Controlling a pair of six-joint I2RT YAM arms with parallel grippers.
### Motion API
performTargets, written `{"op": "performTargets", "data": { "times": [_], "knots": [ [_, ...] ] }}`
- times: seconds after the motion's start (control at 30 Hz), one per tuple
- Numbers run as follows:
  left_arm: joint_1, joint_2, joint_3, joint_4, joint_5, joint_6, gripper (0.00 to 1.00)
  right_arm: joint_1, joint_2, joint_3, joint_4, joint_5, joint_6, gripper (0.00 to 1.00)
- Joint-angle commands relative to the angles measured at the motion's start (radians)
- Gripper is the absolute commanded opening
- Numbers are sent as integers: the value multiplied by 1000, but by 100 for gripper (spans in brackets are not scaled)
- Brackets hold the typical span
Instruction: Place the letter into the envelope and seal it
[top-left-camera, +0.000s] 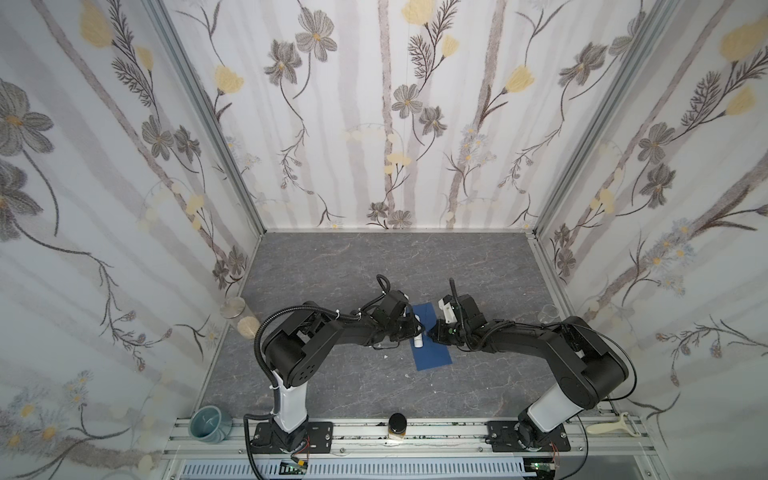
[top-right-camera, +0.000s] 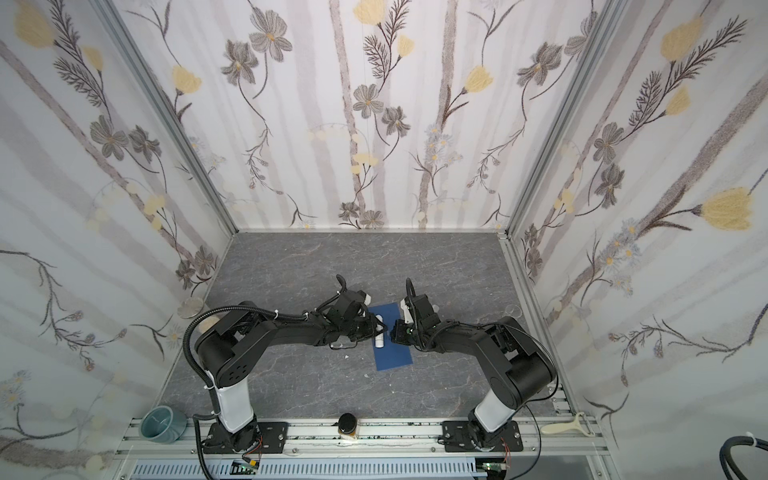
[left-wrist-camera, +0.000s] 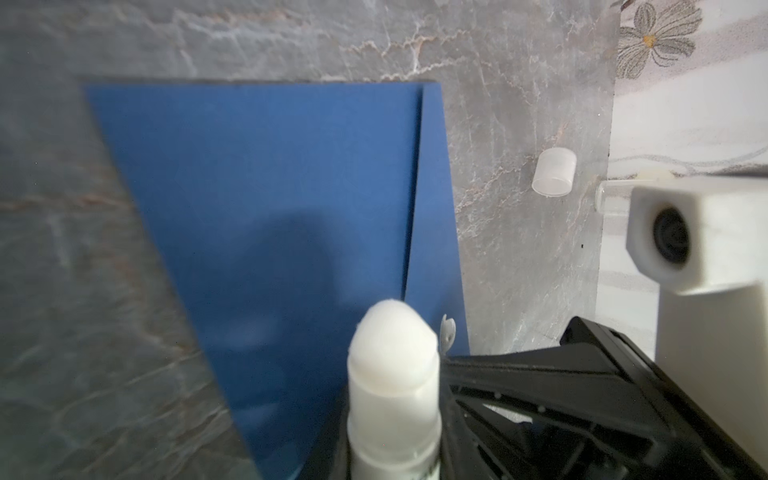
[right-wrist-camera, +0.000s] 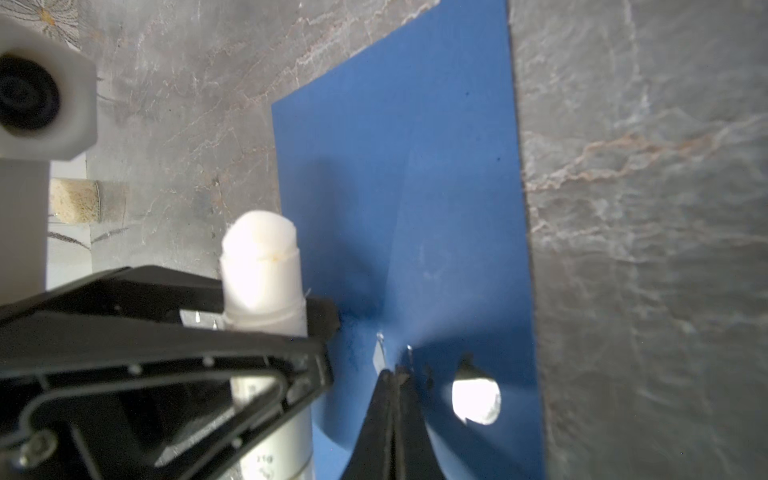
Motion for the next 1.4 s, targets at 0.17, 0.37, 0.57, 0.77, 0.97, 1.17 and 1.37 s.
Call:
{"op": "performTargets", "data": {
  "times": [0.17,0.37,0.57,0.77,0.97,1.17,1.37],
  "knots": [
    [14,17,9,-147,-74,15,0,-6,-58,14,-79,36,-19,0],
    [12,17,1,-146,-72,16,0,-6,16,52,-47,23,-23,0],
    [13,19,4,-146,-73,19,0,17,87,75,-10,1,-7,0],
    [12,20,5,-146,-76,22,0,1,28,65,-32,14,-10,0],
    [12,16,0,-146,-77,24,0,-19,43,90,-41,9,-28,0],
    [12,20,8,-146,-77,24,0,14,112,112,-4,-9,-12,0],
    [11,18,7,-146,-76,26,0,16,85,103,-16,2,-6,0]
  ]
}}
